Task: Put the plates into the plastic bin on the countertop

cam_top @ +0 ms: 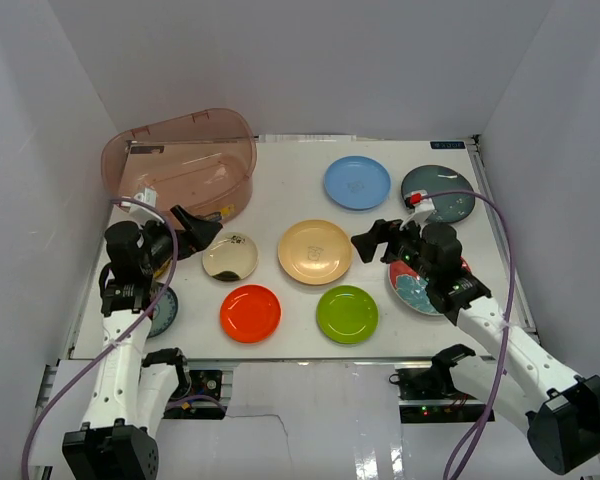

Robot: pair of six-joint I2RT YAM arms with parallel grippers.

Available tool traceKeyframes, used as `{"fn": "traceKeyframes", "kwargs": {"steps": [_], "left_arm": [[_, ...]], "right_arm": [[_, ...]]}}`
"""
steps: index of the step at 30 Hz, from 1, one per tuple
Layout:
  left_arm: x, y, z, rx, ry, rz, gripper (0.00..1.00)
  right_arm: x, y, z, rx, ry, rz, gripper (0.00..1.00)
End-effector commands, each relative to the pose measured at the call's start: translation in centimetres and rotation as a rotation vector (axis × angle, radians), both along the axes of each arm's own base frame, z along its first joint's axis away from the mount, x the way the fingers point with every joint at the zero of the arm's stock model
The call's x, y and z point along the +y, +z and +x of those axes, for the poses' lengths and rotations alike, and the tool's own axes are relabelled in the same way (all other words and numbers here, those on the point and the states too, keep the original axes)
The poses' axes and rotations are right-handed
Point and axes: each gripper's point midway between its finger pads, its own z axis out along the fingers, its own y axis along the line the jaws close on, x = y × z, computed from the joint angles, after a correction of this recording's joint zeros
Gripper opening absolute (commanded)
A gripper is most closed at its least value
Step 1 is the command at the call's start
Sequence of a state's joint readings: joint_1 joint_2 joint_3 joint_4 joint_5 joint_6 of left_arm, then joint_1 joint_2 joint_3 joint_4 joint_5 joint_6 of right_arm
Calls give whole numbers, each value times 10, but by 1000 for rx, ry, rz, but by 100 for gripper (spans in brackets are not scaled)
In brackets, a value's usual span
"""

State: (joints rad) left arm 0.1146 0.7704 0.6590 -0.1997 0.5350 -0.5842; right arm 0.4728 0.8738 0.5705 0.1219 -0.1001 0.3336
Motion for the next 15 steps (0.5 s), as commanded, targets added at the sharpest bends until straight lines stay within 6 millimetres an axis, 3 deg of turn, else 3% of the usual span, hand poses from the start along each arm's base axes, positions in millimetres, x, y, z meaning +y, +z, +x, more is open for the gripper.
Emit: {"fn": "traceKeyframes", "kwargs": {"steps": [1, 5, 8, 9, 12, 13, 15], "left_arm": [[-14, -15, -14, 31, -90, 21, 98], [-16, -57, -18, 161, -96, -5, 98], [-9, -73, -14, 223, -37, 9, 97], [-7, -77, -12, 245, -11, 10, 86], [1, -86, -3, 276, 87, 44, 75], [-9, -88, -3, 291, 84, 44, 65], [5, -108, 3, 339, 204, 104, 60]], "right_arm": [[-19, -23, 8, 47, -128, -44, 98], [-22, -41, 17, 97, -165, -78, 100], [-22, -49, 24, 126, -184, -102, 96], [-22, -56, 26, 146, -187, -116, 96], [-17, -63, 30, 169, -183, -109, 95], [-16, -66, 31, 175, -185, -105, 95], [-14, -75, 34, 188, -187, -106, 93]]}}
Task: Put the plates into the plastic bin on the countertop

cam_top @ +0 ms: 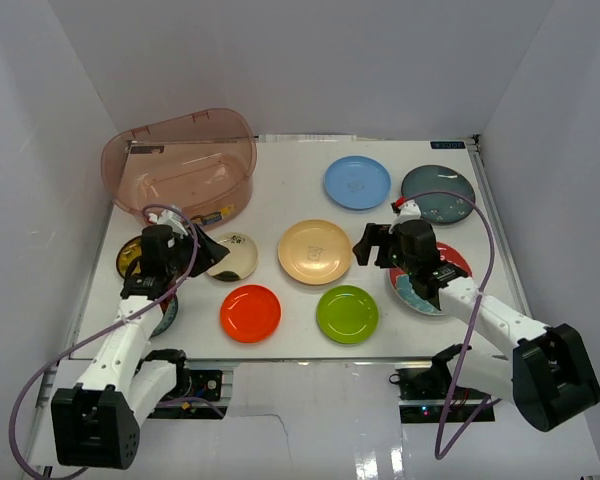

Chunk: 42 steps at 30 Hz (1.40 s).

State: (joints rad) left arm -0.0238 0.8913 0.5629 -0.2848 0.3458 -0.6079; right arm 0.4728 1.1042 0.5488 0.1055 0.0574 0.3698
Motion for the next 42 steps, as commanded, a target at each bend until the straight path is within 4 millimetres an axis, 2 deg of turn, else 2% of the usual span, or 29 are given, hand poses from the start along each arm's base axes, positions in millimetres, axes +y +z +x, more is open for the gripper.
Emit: {"fn": "traceKeyframes", "kwargs": {"steps": [1, 3, 4, 7, 9, 13, 15, 17, 18, 20, 21, 23, 24, 26, 27, 31, 32, 34, 35, 37, 38, 40, 41, 42], "left_arm": [[19, -17, 15, 35, 197, 118, 59], [20, -31, 18, 65, 232, 144, 59], [16, -44, 18, 108, 239, 148, 59], [33, -63, 21, 150, 356, 231, 59], [49, -68, 21, 146, 455, 258, 61], [63, -73, 15, 142, 540, 272, 71], [64, -84, 15, 153, 542, 287, 78], [63, -91, 19, 173, 538, 295, 78], [63, -104, 17, 212, 534, 312, 78], [58, -111, 24, 217, 518, 303, 75], [58, -122, 23, 243, 511, 316, 73], [56, -126, 27, 241, 517, 303, 67], [55, -132, 26, 252, 515, 301, 61], [55, -133, 28, 251, 519, 297, 51], [55, -133, 29, 251, 517, 304, 39], [58, -126, 24, 238, 522, 315, 10], [59, -125, 20, 245, 521, 319, 0], [55, -118, 17, 233, 496, 309, 0], [52, -104, 16, 195, 472, 300, 0], [37, -89, 13, 165, 407, 271, 0], [30, -66, 16, 99, 378, 234, 0], [5, -40, 14, 33, 275, 158, 0], [-3, -22, 15, 1, 250, 121, 0], [-10, -3, 15, -36, 239, 61, 0]], "right_arm": [[7, 11, 15, -42, -18, 33, 92], [8, -1, 17, -14, -16, 19, 91], [8, -5, 17, -5, -17, 12, 91], [7, -17, 20, 22, -28, -5, 90], [6, -23, 23, 34, -36, -19, 90], [9, -33, 28, 64, -35, -26, 90], [16, -42, 28, 92, -19, -8, 90], [24, -42, 32, 94, 2, 23, 89], [25, -49, 32, 109, 6, 22, 88], [29, -49, 37, 100, 5, 38, 84], [29, -55, 37, 117, 1, 33, 82], [32, -55, 43, 115, -3, 42, 79], [33, -60, 43, 127, -6, 36, 76], [36, -58, 49, 117, -11, 56, 71], [36, -63, 49, 128, -12, 51, 70], [40, -66, 55, 134, -22, 67, 58], [41, -68, 56, 136, -25, 72, 47], [44, -64, 60, 129, -31, 90, 35], [44, -63, 61, 128, -35, 95, 24], [45, -56, 65, 119, -45, 114, 10], [44, -45, 66, 98, -50, 132, 8], [46, -31, 63, 83, -36, 173, 8], [42, -12, 64, 35, -48, 190, 8], [41, -4, 63, 18, -47, 200, 8]]}}
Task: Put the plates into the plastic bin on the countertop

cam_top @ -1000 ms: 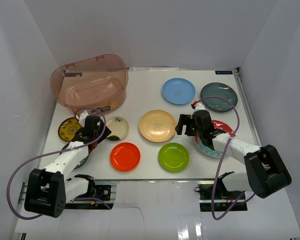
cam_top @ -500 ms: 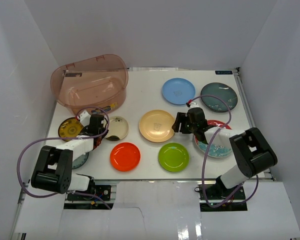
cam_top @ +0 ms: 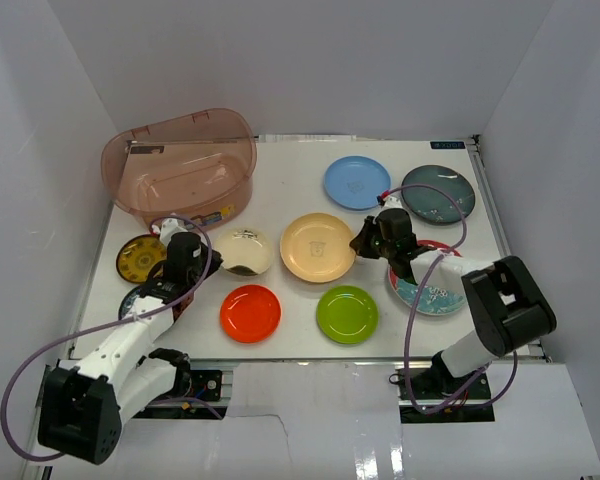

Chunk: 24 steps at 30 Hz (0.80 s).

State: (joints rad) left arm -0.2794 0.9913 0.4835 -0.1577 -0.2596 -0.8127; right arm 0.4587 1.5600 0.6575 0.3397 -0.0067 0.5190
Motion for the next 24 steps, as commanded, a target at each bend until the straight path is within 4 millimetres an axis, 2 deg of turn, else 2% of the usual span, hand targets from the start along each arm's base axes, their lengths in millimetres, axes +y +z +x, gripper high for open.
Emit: {"fn": "traceKeyframes", "kwargs": {"steps": [1, 2, 5, 6, 8, 9, 10, 11, 12, 13, 14, 16, 17, 18, 19, 20, 21, 22, 23, 24], "left_arm": [[-38, 55, -5, -98, -159, -133, 0], [-41, 78, 0, -143, -164, -153, 0], [-40, 117, 14, -225, -148, -143, 0], [-36, 150, 24, -291, -126, -135, 0], [-21, 165, 42, -306, -58, -53, 0], [-6, 191, 57, -353, -16, -46, 0], [0, 179, 75, -310, -8, -29, 0], [8, 181, 88, -316, 1, -40, 0], [28, 187, 103, -321, 23, -62, 0], [38, 180, 114, -299, 43, -67, 0], [47, 154, 130, -230, 59, -43, 0], [81, 148, 147, -203, 147, 1, 0], [89, 127, 156, -155, 153, 30, 0], [102, 125, 162, -148, 196, 61, 0], [107, 116, 164, -124, 207, 75, 0], [111, 99, 169, -81, 209, 86, 3], [115, 93, 170, -65, 214, 85, 9], [115, 87, 169, -48, 211, 82, 15], [113, 86, 168, -47, 202, 76, 32], [113, 90, 166, -57, 197, 73, 44]], "right_arm": [[-1, 70, 20, -187, -54, 99, 8], [-4, 88, 18, -228, -59, 114, 8], [-12, 108, 14, -273, -65, 89, 8], [-15, 111, 13, -277, -68, 76, 8], [-22, 119, 10, -302, -67, 44, 8], [-23, 122, 9, -310, -65, 35, 8], [-24, 126, 8, -318, -59, 30, 8], [-23, 133, 6, -331, -48, 30, 8], [-21, 139, 6, -339, -30, 27, 8], [-19, 146, 6, -350, -18, 35, 8], [-14, 150, 3, -354, 8, 46, 8], [-4, 166, 6, -377, 36, 62, 8], [0, 166, 10, -373, 44, 58, 8], [11, 185, 15, -408, 58, 78, 8], [19, 192, 19, -417, 69, 87, 8], [29, 187, 28, -401, 82, 80, 8], [41, 215, 38, -447, 93, 105, 8], [57, 222, 41, -457, 114, 112, 8], [71, 210, 54, -428, 125, 99, 8], [81, 216, 61, -433, 138, 103, 8]]}}
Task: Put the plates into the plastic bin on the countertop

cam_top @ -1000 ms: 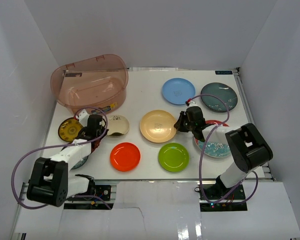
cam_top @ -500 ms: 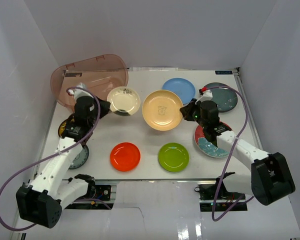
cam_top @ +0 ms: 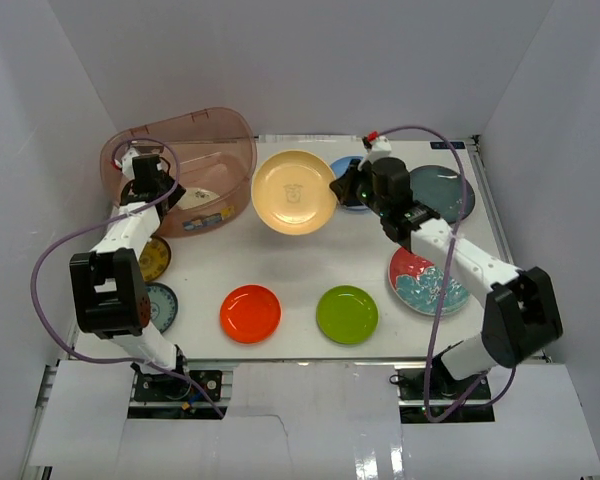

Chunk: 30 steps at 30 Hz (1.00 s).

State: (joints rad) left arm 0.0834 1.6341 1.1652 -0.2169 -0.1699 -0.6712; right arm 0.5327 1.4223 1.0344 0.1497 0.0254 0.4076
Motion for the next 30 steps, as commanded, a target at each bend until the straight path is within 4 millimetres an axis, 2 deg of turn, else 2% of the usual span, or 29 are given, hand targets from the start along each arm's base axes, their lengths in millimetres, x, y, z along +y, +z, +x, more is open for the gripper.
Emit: {"fn": "traceKeyframes", "kwargs": {"steps": [1, 2, 3, 4, 5, 6, 7, 8, 9, 10, 11, 12, 13, 14, 15, 17, 18, 21, 23, 24, 25, 26, 27, 28, 29, 30], "left_arm": [[-1, 46, -1, -108, -24, 16, 59], [-3, 53, -5, -124, -32, 16, 70], [-5, 75, -13, -175, -44, 20, 82], [-9, 85, -19, -199, -60, 14, 85], [-13, 83, -30, -200, -73, 6, 86], [-17, 105, -44, -257, -90, 5, 86], [-26, 105, -56, -254, -121, -17, 86], [-30, 85, -72, -215, -133, -37, 85], [-35, 79, -86, -205, -147, -55, 84], [-48, 84, -106, -225, -186, -99, 83], [-54, 51, -126, -158, -198, -131, 81], [-60, 35, -143, -111, -212, -158, 78], [-70, 33, -159, -117, -246, -191, 76], [-74, 10, -176, -59, -257, -211, 75], [-77, -5, -194, 11, -259, -223, 75], [-84, -9, -214, 24, -304, -225, 74], [-89, -15, -226, 67, -311, -241, 73], [-107, -12, -240, 151, -377, -283, 77], [-121, -27, -248, 224, -433, -300, 77], [-123, -36, -252, 260, -432, -300, 78], [-131, -49, -259, 326, -461, -312, 78], [-135, -52, -260, 352, -475, -311, 78], [-133, -59, -264, 394, -459, -291, 79], [-136, -62, -267, 427, -473, -285, 79], [-137, -73, -270, 488, -474, -279, 79], [-135, -78, -272, 523, -457, -263, 79]], "right_arm": [[55, 46, 35, -102, 59, 46, 8], [65, 50, 45, -111, 60, 48, 8], [75, 54, 53, -116, 64, 51, 8], [96, 64, 73, -135, 73, 64, 8], [105, 62, 82, -127, 72, 59, 8], [115, 65, 91, -138, 75, 65, 8], [132, 34, 105, -100, 92, 43, 8], [145, 65, 117, -149, 97, 78, 8], [157, 65, 123, -153, 107, 80, 8], [172, 33, 136, -116, 109, 53, 8], [183, 63, 144, -178, 114, 88, 8], [199, 63, 142, -191, 142, 96, 8], [213, 43, 147, -183, 153, 87, 8], [229, 61, 142, -240, 172, 118, 8], [236, 60, 141, -260, 170, 120, 8], [248, 53, 135, -303, 177, 97, 8], [258, 60, 127, -336, 177, 103, 9], [267, 59, 116, -356, 186, 88, 22], [266, 58, 114, -345, 191, 91, 32], [263, 61, 110, -340, 193, 88, 47], [260, 60, 109, -339, 193, 79, 53], [258, 63, 106, -345, 196, 72, 56], [251, 83, 100, -369, 193, 82, 58], [245, 70, 97, -355, 200, 36, 58], [239, 72, 93, -357, 203, 16, 58], [225, 101, 83, -388, 196, 18, 54]]}}
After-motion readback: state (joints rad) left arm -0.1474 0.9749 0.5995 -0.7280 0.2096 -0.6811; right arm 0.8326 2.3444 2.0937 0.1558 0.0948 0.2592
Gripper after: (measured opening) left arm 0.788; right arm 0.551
